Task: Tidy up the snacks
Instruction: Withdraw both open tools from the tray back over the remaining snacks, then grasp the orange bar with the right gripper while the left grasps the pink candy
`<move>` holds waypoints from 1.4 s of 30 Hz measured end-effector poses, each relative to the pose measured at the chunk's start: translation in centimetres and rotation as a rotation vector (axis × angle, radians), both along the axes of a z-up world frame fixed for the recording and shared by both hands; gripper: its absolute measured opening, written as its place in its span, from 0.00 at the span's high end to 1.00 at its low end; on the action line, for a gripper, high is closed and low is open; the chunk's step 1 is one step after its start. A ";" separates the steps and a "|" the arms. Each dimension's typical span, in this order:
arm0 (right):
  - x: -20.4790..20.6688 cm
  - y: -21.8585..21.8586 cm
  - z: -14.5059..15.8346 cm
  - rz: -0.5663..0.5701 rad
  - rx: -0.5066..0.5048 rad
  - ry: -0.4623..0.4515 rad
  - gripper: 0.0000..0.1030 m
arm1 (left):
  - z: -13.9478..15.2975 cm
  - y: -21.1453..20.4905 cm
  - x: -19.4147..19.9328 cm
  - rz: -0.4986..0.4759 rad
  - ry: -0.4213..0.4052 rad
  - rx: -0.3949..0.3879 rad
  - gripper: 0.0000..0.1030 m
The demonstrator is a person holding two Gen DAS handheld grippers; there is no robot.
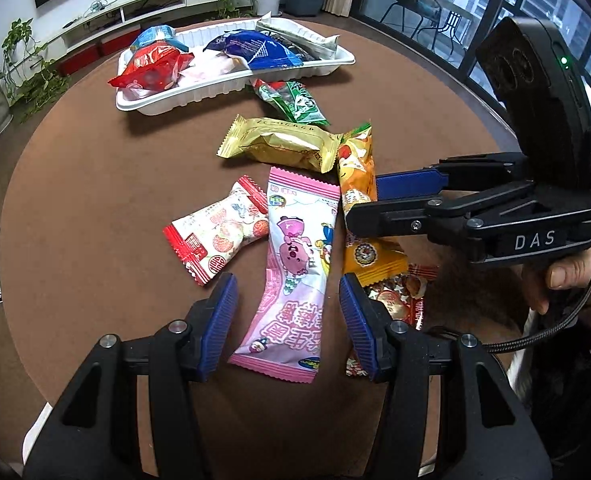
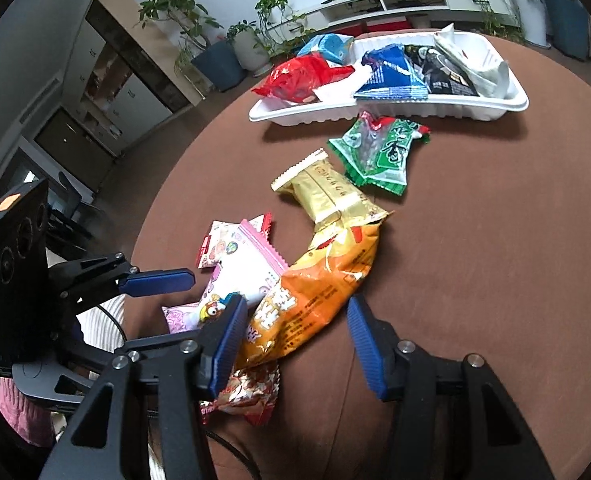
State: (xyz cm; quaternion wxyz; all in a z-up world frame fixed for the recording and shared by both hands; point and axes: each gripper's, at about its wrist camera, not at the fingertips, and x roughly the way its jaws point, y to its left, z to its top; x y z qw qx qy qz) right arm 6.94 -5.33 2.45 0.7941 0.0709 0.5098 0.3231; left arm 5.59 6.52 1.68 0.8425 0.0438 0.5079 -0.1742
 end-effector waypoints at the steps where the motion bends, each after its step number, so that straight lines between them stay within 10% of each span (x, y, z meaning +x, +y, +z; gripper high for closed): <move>1: 0.0 0.1 0.0 0.002 -0.007 -0.002 0.46 | -0.1 0.0 0.1 0.002 0.000 0.002 0.51; 16: -0.5 1.6 0.2 0.100 -0.184 -0.101 0.65 | -1.1 0.3 0.4 0.008 0.017 0.008 0.54; 22: -0.3 0.7 0.1 0.125 -0.140 -0.092 0.75 | -1.4 -0.8 0.7 -0.040 -0.008 0.035 0.73; 42: -0.2 -6.2 -0.1 0.025 0.215 0.064 0.77 | 0.1 0.3 0.7 -0.004 -0.032 -0.126 0.84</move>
